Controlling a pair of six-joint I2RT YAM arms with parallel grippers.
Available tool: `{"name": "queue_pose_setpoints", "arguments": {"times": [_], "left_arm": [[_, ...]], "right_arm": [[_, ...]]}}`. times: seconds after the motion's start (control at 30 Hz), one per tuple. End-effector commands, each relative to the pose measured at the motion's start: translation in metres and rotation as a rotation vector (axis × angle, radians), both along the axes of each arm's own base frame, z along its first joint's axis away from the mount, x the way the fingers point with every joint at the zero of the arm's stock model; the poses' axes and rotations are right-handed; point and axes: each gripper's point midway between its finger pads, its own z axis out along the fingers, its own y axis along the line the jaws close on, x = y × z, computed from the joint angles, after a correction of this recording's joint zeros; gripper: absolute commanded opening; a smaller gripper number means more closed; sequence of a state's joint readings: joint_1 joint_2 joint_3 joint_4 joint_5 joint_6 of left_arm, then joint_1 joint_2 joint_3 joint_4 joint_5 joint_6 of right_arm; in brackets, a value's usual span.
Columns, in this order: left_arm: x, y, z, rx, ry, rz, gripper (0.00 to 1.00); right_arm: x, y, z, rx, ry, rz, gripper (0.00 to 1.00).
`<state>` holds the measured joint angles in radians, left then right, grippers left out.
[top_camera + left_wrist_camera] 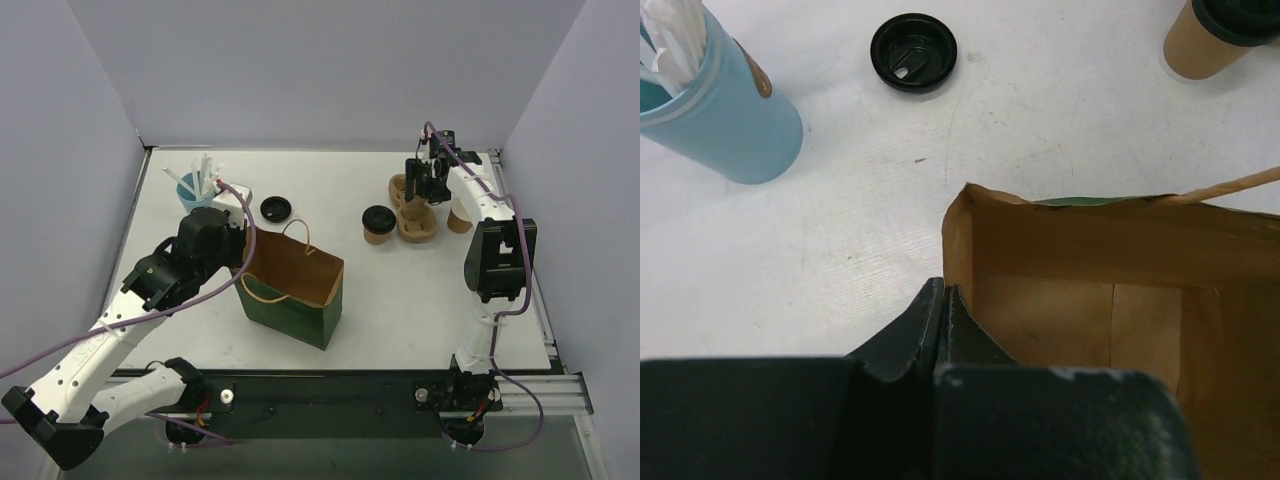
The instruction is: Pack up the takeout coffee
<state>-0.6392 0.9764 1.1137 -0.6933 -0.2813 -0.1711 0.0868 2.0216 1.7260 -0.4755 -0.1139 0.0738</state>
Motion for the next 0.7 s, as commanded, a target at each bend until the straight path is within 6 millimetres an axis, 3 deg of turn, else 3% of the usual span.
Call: {"name": "queue_pose_setpoints", "arguments": {"times": [0.0, 0.13, 0.5, 0.6, 0.67], "left_arm": [[0.003, 0.005, 0.016, -0.072, -0.009, 0.085, 0.00], [0.000, 0.008, 0.010, -0.100, 0.030, 0.147, 0.00], [-0.008, 0.010, 0.019, -0.211, 0.044, 0.207, 0.00], [-0.008, 0.011, 0.022, -0.215, 0.036, 0.206, 0.09], [-0.009, 0.012, 0.024, -0.212, 0.032, 0.206, 0.19]], "right_arm": [[0.008, 0.008, 0.010, -0.003, -0.021, 0.036, 0.61], [0.012, 0.008, 0.005, -0.005, -0.015, 0.034, 0.61], [0.016, 0.003, -0.009, -0.042, 0.010, 0.006, 0.57], [0.016, 0.004, -0.014, -0.041, 0.024, 0.005, 0.56], [0.016, 0.003, -0.017, -0.042, 0.030, 0.001, 0.55]]}}
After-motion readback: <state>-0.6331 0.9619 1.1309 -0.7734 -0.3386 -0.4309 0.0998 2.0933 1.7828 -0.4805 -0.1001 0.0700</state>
